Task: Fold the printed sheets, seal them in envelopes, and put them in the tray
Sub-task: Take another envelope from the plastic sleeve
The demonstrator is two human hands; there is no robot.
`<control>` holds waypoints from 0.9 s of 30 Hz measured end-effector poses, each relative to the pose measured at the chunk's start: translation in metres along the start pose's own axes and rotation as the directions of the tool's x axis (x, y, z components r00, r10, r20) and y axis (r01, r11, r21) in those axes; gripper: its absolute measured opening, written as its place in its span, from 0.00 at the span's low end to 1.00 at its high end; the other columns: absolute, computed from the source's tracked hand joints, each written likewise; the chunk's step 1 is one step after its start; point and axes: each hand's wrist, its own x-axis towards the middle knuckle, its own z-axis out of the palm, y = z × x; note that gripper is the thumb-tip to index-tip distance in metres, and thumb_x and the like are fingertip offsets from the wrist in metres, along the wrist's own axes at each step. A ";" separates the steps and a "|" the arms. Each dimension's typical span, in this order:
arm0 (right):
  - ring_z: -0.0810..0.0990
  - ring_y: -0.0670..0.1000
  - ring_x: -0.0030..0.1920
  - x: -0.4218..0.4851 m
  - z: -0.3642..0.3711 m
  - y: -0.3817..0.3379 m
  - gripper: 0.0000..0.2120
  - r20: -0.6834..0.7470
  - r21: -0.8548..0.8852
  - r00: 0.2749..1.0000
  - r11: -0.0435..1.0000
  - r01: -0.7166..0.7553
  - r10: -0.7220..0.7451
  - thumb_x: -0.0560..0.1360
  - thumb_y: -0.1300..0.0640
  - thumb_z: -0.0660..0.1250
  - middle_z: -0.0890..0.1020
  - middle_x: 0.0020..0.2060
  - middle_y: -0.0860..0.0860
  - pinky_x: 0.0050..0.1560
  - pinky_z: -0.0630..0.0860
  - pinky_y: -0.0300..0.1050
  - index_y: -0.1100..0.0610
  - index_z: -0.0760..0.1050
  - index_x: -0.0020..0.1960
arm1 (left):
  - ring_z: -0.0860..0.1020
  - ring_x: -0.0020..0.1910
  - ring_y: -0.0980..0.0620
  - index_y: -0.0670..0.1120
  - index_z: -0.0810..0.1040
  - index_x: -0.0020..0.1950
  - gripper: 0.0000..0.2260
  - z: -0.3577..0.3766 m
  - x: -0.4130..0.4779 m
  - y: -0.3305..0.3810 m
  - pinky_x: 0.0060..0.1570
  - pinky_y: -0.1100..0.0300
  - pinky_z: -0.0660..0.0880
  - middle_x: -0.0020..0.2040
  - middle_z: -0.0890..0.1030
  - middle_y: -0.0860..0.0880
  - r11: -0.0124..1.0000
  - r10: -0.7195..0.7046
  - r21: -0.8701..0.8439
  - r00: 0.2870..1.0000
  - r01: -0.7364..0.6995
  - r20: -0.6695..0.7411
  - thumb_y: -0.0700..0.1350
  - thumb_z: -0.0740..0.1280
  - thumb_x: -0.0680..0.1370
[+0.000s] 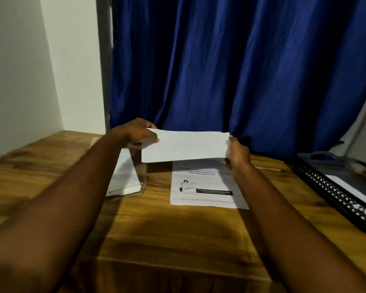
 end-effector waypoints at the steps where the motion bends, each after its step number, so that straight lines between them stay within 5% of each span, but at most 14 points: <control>1: 0.80 0.52 0.33 -0.001 -0.006 -0.001 0.15 0.073 -0.047 0.997 0.999 -0.002 0.005 0.80 0.43 0.66 0.84 0.41 0.53 0.31 0.70 0.44 0.55 0.80 0.49 | 0.80 0.55 0.45 0.44 0.83 0.60 0.11 0.007 0.008 -0.002 0.51 0.51 0.80 0.55 0.83 0.44 1.000 -0.009 0.025 1.000 0.010 -0.012 0.43 0.75 0.78; 7: 0.82 0.51 0.35 0.017 -0.031 0.012 0.06 0.329 -0.183 0.940 0.983 -0.026 0.086 0.84 0.56 0.68 0.84 0.51 0.53 0.29 0.68 0.42 0.57 0.79 0.58 | 0.80 0.53 0.41 0.45 0.82 0.54 0.10 0.041 0.040 -0.024 0.56 0.47 0.79 0.53 0.83 0.42 0.952 -0.062 0.275 0.968 0.130 -0.243 0.50 0.73 0.78; 10: 0.87 0.53 0.38 0.021 -0.033 0.019 0.02 0.381 -0.192 0.916 0.980 -0.057 0.128 0.85 0.58 0.67 0.86 0.52 0.53 0.31 0.70 0.42 0.55 0.77 0.57 | 0.80 0.51 0.41 0.47 0.81 0.52 0.14 0.065 0.044 -0.023 0.54 0.48 0.78 0.51 0.82 0.44 0.920 0.101 0.390 0.933 0.045 -0.347 0.56 0.72 0.74; 14: 0.90 0.55 0.45 0.024 -0.031 0.031 0.06 0.487 -0.128 0.868 0.991 -0.044 0.102 0.86 0.57 0.66 0.88 0.57 0.54 0.39 0.75 0.46 0.55 0.78 0.61 | 0.78 0.61 0.40 0.46 0.80 0.62 0.26 0.113 0.047 -0.015 0.60 0.49 0.74 0.61 0.82 0.43 0.912 0.316 0.336 0.926 -0.236 -0.208 0.65 0.67 0.77; 17: 0.89 0.55 0.49 0.025 -0.031 0.034 0.10 0.566 -0.103 0.822 0.995 -0.005 0.063 0.86 0.57 0.64 0.89 0.57 0.53 0.46 0.80 0.50 0.55 0.78 0.67 | 0.70 0.73 0.42 0.50 0.74 0.74 0.24 0.147 0.049 -0.006 0.75 0.41 0.62 0.72 0.76 0.45 0.875 0.334 0.415 0.932 -0.251 -0.139 0.63 0.59 0.84; 20: 0.88 0.55 0.53 0.028 -0.031 0.035 0.10 0.608 -0.056 0.793 0.998 -0.020 0.050 0.86 0.57 0.65 0.88 0.58 0.54 0.50 0.84 0.52 0.54 0.78 0.67 | 0.68 0.76 0.44 0.53 0.71 0.76 0.21 0.165 0.054 -0.004 0.78 0.38 0.57 0.76 0.74 0.47 0.865 0.338 0.422 0.937 -0.272 -0.089 0.60 0.54 0.87; 24: 0.85 0.53 0.42 0.025 -0.025 0.034 0.10 0.593 -0.010 0.804 0.998 0.055 -0.038 0.86 0.53 0.66 0.88 0.48 0.56 0.35 0.81 0.45 0.57 0.81 0.61 | 0.75 0.68 0.43 0.47 0.76 0.70 0.17 0.170 0.056 -0.014 0.72 0.45 0.69 0.69 0.79 0.44 0.895 0.375 0.307 0.919 -0.324 -0.120 0.53 0.58 0.87; 27: 0.80 0.49 0.33 0.032 -0.025 0.034 0.10 0.363 0.030 0.912 0.980 0.196 -0.193 0.86 0.53 0.65 0.83 0.39 0.53 0.28 0.73 0.39 0.57 0.81 0.52 | 0.79 0.53 0.42 0.45 0.77 0.59 0.13 0.165 0.051 -0.018 0.57 0.45 0.76 0.53 0.83 0.43 0.901 0.411 0.250 0.883 -0.355 -0.228 0.51 0.58 0.86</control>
